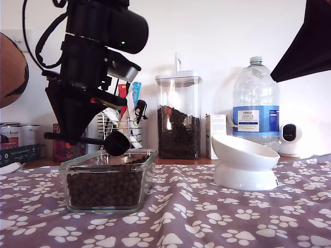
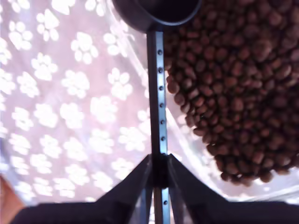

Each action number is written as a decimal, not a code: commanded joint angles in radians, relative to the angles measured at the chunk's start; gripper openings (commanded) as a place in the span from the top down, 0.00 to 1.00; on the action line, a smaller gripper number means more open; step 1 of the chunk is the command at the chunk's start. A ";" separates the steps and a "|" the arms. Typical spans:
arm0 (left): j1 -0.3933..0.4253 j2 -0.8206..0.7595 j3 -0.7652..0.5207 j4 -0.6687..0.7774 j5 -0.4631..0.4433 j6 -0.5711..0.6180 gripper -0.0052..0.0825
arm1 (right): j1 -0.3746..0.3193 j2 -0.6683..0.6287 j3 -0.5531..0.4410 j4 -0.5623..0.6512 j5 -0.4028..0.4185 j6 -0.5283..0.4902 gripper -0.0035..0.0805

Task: Measure one spoon of cat food and pour it into the food bowl

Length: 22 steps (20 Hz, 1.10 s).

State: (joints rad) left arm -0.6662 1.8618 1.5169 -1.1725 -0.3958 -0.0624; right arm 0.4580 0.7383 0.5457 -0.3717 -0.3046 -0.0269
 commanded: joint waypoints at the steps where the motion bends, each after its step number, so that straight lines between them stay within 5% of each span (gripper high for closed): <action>1: -0.035 -0.006 -0.001 -0.026 -0.060 0.025 0.97 | 0.000 0.004 -0.018 0.003 -0.003 -0.001 0.97; 11: -0.172 -0.031 -0.006 -0.187 -0.455 0.097 0.97 | 0.000 0.004 -0.018 0.005 -0.004 -0.002 0.97; 16: -0.243 -0.036 -0.019 -0.191 -0.507 0.097 0.97 | 0.000 0.004 -0.018 0.003 -0.004 -0.001 0.97; 22: -0.223 -0.228 -0.186 -0.190 -0.503 0.071 0.97 | 0.000 0.004 -0.018 0.000 -0.004 -0.001 0.97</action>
State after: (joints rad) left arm -0.8986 1.6855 1.3506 -1.3613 -0.8921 0.0204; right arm 0.4580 0.7383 0.5457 -0.3759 -0.3050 -0.0269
